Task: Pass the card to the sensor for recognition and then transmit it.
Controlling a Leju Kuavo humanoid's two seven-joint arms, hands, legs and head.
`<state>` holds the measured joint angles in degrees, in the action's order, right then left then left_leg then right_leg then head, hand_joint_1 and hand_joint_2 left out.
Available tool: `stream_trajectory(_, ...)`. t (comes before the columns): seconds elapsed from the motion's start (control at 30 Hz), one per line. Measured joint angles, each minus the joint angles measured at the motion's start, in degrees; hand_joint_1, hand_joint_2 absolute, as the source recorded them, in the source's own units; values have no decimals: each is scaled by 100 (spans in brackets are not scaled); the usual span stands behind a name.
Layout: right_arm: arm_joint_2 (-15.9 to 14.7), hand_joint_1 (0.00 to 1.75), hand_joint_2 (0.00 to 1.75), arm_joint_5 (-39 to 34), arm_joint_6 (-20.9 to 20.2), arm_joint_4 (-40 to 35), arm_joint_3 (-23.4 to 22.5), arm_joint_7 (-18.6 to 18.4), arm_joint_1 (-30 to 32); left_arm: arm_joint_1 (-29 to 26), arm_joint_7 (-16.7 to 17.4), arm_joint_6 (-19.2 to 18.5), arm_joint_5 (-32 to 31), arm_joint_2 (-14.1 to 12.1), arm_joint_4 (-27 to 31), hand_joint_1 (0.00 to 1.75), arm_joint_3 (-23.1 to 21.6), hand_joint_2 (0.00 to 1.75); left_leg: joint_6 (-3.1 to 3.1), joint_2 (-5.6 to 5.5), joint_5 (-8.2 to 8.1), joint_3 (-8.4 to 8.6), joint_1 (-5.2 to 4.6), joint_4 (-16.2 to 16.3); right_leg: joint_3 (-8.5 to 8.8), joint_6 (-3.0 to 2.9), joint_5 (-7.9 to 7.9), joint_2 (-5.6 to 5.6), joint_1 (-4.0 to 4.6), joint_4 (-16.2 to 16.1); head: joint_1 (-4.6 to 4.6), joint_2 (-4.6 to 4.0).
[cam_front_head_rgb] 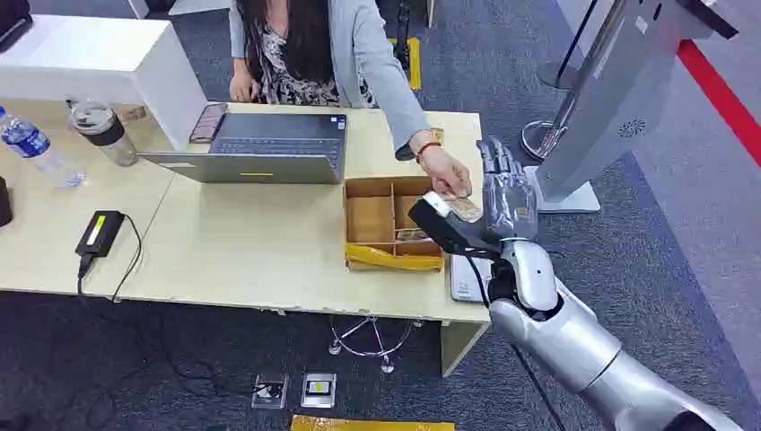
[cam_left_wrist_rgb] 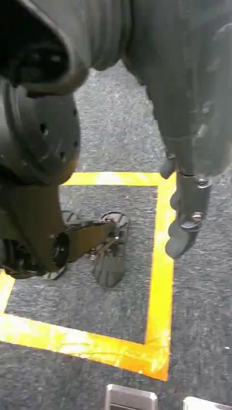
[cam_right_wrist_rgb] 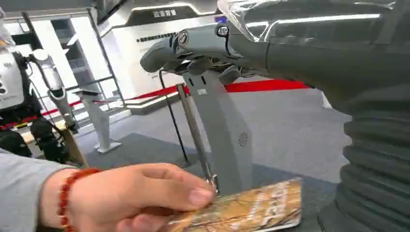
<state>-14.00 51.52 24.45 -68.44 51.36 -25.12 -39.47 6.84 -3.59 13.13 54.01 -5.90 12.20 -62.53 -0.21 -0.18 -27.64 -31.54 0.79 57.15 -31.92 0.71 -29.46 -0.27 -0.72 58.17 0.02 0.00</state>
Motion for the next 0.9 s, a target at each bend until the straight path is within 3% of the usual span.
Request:
stream_trajectory(0.03,38,175,175,-16,47,51,0,36,-9,0,0,11,7,0,0,0,0,0,0,0,0,0,0,0,0,0,0,-1,0,0,2,0)
stream_trajectory(0.33,270,175,175,-162,279,425,-22,132,-91,-2,0,9,-22,0,-2,0,0,0,0,0,0,1,0,1,0,0,0,-1,0,0,0,0)
stream_trajectory(0.9,158,175,175,52,185,434,-240,-185,2,76,66,-131,-282,-2,-2,0,-98,0,-1,6,-1,5,0,2,-7,0,0,11,0,-1,0,0)
